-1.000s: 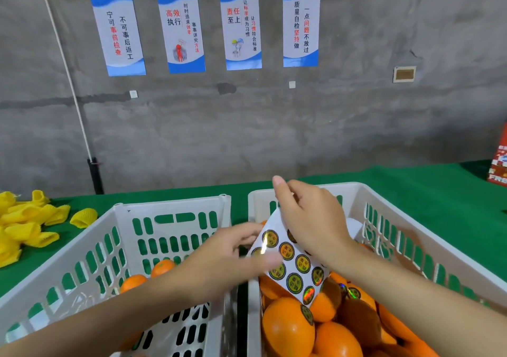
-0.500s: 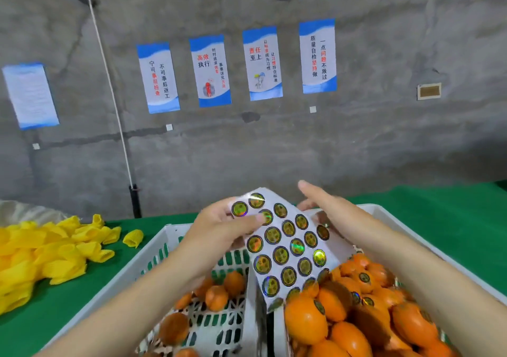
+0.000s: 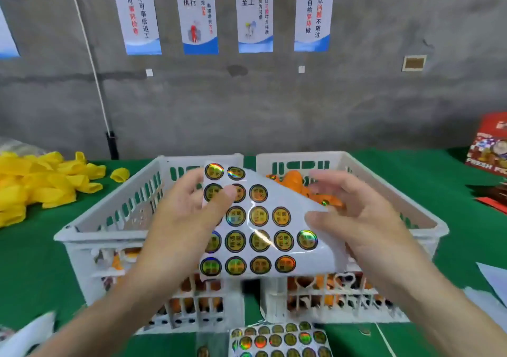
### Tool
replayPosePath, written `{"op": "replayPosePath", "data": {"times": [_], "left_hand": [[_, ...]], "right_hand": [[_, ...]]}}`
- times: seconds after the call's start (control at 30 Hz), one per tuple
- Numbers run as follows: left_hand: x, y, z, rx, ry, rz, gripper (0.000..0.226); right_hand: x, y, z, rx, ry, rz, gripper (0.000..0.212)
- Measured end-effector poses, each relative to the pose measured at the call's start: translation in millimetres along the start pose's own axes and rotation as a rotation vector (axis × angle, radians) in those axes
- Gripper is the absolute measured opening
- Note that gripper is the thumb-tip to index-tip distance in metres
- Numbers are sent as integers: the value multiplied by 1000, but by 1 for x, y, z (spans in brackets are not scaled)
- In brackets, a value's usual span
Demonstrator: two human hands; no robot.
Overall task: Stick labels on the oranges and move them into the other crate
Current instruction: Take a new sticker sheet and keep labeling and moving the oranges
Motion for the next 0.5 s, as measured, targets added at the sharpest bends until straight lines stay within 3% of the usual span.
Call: {"op": "replayPosePath", "data": {"times": [0.1, 0.2, 0.3, 0.4, 0.5], "left_hand": [[-35, 35, 10, 20, -35, -106, 11], [-83, 57, 14, 41, -308, -202, 25], [-132, 78, 30, -71, -268, -291, 15], [-180, 96, 32, -64, -327, -436, 50], [-189, 95, 42, -82, -446, -360, 39]], "right_hand": [[19, 35, 2, -38, 142, 34, 42], [60, 54, -3, -29, 191, 131, 44], [106, 65, -9, -68, 302, 194, 46], [151, 76, -21, -72, 352, 259, 48], [182, 81, -26, -64, 411, 253, 54]]}}
Point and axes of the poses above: each hand's wrist, its own y-axis away from the middle knuckle, its own z-axis out of the palm, x = y × z, the point moved 9 cm from there along -y, towards the middle knuckle, and after that the axes turned 9 degrees about -y, right-handed, at the moved point
